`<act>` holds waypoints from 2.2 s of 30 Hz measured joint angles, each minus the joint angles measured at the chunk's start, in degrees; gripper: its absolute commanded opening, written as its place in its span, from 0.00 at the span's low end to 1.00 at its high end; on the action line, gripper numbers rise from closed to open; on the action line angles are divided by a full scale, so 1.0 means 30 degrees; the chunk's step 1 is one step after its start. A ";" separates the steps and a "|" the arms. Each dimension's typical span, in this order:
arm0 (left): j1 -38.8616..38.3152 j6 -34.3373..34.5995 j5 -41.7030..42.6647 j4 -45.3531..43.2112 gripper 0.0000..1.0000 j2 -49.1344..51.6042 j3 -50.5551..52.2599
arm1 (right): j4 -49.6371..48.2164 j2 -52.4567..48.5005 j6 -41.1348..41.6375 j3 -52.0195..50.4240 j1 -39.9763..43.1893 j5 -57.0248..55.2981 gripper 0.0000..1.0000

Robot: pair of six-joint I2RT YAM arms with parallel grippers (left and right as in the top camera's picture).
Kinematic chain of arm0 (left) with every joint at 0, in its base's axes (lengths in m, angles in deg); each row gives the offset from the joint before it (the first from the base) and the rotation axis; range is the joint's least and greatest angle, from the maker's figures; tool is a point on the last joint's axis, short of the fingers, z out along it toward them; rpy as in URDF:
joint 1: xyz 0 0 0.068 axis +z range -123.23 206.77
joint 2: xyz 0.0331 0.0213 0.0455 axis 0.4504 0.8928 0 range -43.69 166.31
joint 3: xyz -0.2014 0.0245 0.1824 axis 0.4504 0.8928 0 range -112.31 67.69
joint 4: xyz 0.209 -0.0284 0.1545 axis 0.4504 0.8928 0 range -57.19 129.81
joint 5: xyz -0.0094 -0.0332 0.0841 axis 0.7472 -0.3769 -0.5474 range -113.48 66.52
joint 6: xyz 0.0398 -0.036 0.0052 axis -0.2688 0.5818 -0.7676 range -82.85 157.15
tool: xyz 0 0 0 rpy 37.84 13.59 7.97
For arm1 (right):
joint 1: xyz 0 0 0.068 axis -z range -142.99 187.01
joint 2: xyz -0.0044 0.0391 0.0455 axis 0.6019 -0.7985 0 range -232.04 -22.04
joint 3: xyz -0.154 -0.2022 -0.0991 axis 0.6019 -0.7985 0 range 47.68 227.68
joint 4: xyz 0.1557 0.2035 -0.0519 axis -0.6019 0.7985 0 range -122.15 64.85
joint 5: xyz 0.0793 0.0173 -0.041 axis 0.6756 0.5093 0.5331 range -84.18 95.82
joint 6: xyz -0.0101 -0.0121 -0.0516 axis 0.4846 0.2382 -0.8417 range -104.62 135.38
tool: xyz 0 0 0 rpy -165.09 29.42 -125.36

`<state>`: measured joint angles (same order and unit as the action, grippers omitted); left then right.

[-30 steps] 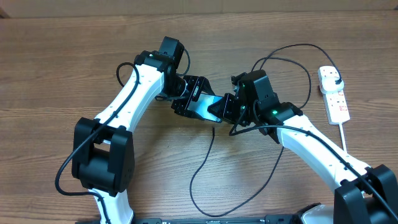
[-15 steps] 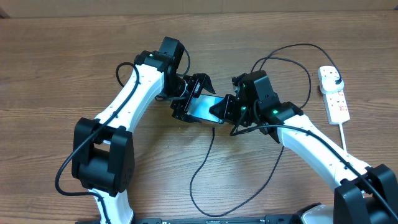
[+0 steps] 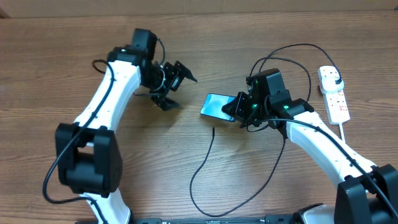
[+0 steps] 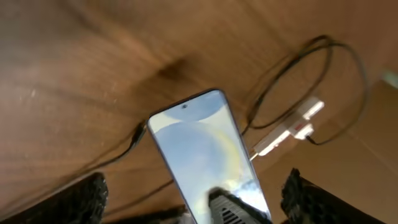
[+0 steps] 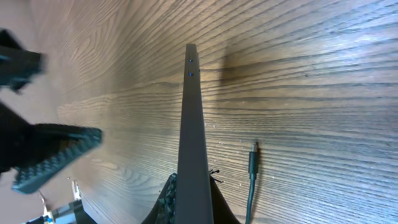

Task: Plug charger to phone and switch on socket
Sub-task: 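Open the left gripper and pull it back from the phone, then move the left gripper back and close it on the phone's edge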

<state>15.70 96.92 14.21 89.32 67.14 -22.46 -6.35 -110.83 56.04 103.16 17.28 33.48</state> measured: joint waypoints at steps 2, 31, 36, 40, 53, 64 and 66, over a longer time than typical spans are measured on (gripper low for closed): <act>0.0109 -0.0758 -0.0211 -0.0867 0.99 -0.0648 0.0000 | -0.0022 0.0000 0.0342 0.0000 0.0182 0.0022 0.04; 0.0211 0.4131 0.4211 -1.3223 0.98 -0.2098 0.7220 | -0.1435 0.0000 0.7490 0.0000 0.4313 0.4211 0.04; -0.0590 0.6288 0.3191 -1.3282 1.00 -0.2098 0.7220 | -0.1443 0.0000 1.0040 0.0000 0.4313 0.4218 0.04; -0.1129 0.7446 0.2259 -1.3289 1.00 -0.2098 0.7220 | -0.1428 0.0000 1.1701 0.0000 0.4277 0.4248 0.04; -0.2280 0.9624 0.0342 -1.3289 1.00 -0.2098 0.7220 | -0.1297 0.0000 1.6466 0.0000 0.2251 0.4670 0.04; -0.2280 1.0083 0.0306 -1.3289 1.00 -0.2098 0.7220 | -0.2106 0.0000 1.8892 0.0000 0.2062 0.5515 0.04; -0.2288 1.0367 0.0379 -1.3289 1.00 -0.2098 0.7220 | -0.2382 0.0000 1.9030 0.0000 0.2062 0.5712 0.04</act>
<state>8.83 128.02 15.35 49.46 60.84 -0.80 -13.50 -110.83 113.13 103.16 23.47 50.62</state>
